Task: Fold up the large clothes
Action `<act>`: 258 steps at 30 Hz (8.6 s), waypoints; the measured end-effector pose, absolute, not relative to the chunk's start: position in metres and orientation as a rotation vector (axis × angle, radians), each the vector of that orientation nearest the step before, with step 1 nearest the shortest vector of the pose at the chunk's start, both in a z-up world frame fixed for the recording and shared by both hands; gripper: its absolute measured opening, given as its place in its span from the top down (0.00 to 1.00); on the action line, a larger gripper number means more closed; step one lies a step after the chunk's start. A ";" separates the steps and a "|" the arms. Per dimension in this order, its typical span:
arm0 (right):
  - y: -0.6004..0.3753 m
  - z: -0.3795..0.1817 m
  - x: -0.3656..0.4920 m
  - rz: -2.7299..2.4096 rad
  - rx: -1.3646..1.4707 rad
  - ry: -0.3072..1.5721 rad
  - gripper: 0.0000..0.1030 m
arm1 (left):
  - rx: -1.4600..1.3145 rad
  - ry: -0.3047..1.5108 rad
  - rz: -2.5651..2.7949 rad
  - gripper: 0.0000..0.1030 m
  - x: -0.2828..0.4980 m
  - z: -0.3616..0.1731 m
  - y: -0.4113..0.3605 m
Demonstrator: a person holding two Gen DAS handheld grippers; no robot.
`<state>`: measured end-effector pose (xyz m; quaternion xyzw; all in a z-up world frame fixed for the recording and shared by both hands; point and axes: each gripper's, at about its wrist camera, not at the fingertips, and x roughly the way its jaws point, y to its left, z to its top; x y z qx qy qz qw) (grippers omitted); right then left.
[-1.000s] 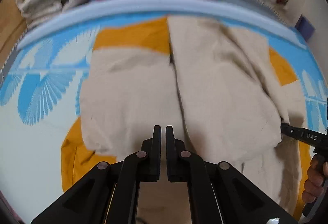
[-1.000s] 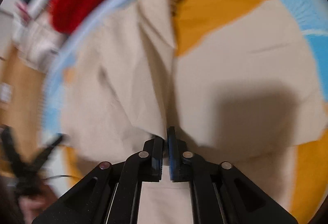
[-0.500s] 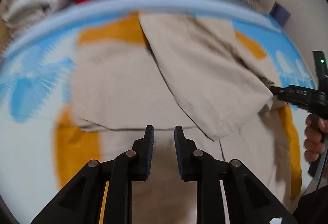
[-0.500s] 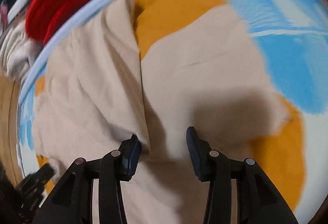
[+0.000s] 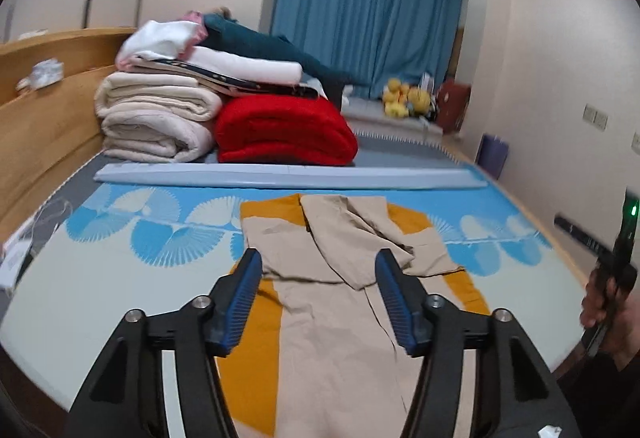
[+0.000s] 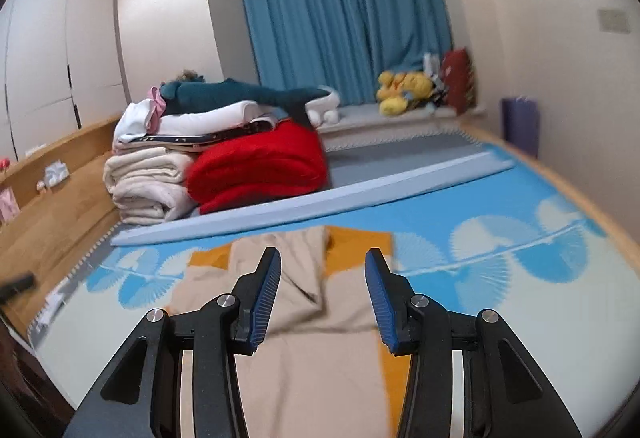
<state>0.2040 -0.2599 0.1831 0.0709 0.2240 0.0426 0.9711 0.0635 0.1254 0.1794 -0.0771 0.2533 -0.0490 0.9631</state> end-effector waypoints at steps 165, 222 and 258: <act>-0.406 -0.066 0.343 0.004 0.275 1.282 0.78 | -0.537 1.327 -0.122 0.98 0.322 -0.085 0.241; -0.249 0.024 0.165 -0.024 0.055 0.802 0.73 | -0.160 1.026 -0.017 0.68 0.124 -0.012 0.068; -0.127 -0.006 0.165 0.114 -0.159 0.925 0.71 | -0.202 1.055 0.005 0.74 0.106 -0.031 0.107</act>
